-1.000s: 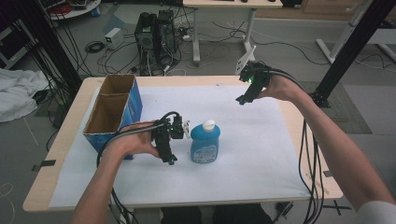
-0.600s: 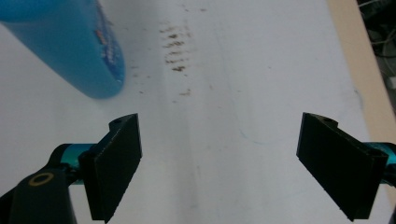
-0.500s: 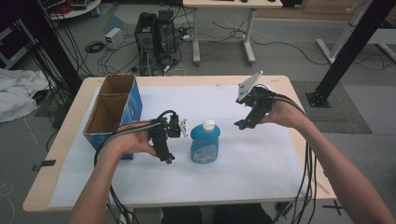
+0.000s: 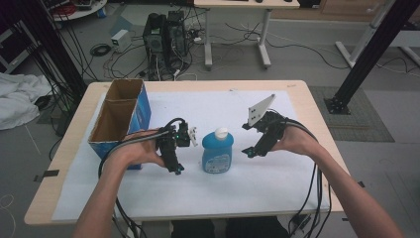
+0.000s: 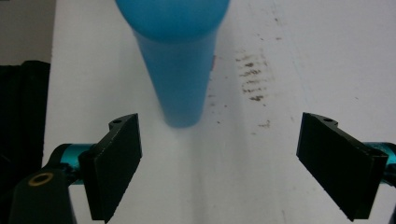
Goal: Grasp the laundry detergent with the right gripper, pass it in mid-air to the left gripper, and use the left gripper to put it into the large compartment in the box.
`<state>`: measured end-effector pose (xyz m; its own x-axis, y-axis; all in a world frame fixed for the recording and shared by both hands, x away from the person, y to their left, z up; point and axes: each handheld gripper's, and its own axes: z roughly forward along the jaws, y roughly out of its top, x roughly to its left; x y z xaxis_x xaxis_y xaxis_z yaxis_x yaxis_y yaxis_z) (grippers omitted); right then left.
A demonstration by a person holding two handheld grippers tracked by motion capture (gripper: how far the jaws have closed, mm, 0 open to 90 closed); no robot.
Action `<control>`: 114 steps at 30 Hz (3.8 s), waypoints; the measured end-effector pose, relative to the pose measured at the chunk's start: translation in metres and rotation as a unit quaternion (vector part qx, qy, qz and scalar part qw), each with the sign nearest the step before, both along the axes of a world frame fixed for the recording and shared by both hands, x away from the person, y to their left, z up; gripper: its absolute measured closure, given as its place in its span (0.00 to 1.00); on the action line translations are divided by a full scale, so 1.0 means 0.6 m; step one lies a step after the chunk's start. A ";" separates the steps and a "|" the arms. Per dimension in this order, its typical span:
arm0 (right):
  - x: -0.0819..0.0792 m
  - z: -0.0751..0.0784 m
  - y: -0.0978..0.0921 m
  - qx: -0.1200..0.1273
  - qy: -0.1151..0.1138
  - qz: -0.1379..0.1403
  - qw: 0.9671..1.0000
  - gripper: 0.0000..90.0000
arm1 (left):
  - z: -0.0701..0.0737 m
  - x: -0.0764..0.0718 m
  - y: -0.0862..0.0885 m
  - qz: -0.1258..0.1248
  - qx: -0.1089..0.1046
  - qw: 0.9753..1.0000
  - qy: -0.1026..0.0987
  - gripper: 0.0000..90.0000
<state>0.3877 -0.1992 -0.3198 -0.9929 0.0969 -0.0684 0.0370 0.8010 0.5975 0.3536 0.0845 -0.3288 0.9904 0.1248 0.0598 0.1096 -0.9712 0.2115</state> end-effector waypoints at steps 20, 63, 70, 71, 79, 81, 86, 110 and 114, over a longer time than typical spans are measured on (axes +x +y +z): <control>-0.011 -0.049 0.042 0.032 0.028 0.013 0.999 0.15 | -0.005 -0.004 0.008 0.001 0.003 1.000 0.003 0.19; -0.007 -0.065 0.077 0.069 0.038 0.026 0.997 0.18 | -0.019 -0.007 0.017 0.010 -0.003 1.000 0.009 0.19; -0.005 -0.068 0.078 0.072 0.037 0.026 0.996 0.22 | -0.022 -0.007 0.019 0.012 -0.005 1.000 0.010 0.19; -0.005 -0.068 0.079 0.069 0.040 0.026 0.996 0.22 | -0.022 -0.007 0.020 0.012 -0.004 1.000 0.011 0.19; -0.007 -0.072 0.083 0.071 0.041 0.025 0.996 0.26 | -0.022 -0.008 0.021 0.013 -0.003 1.000 0.011 0.19; -0.008 -0.072 0.083 0.069 0.043 0.024 0.996 0.26 | -0.022 -0.008 0.021 0.012 -0.003 1.000 0.010 0.19; -0.008 -0.074 0.084 0.076 0.043 0.020 0.996 0.29 | -0.023 -0.008 0.022 0.013 -0.004 1.000 0.010 0.19; -0.003 -0.080 0.080 0.096 0.052 0.028 0.994 0.46 | -0.022 -0.011 0.026 0.018 -0.008 1.000 0.008 0.19; 0.001 -0.083 0.082 0.102 0.044 0.040 0.993 0.48 | -0.020 -0.011 0.025 0.018 -0.009 1.000 0.007 0.19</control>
<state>0.3883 -0.1503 -0.3694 -0.9993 0.0202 0.0309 0.0365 0.6662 0.7449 0.3469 0.0996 -0.3411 0.9861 0.1604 0.0443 0.1465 -0.9629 0.2265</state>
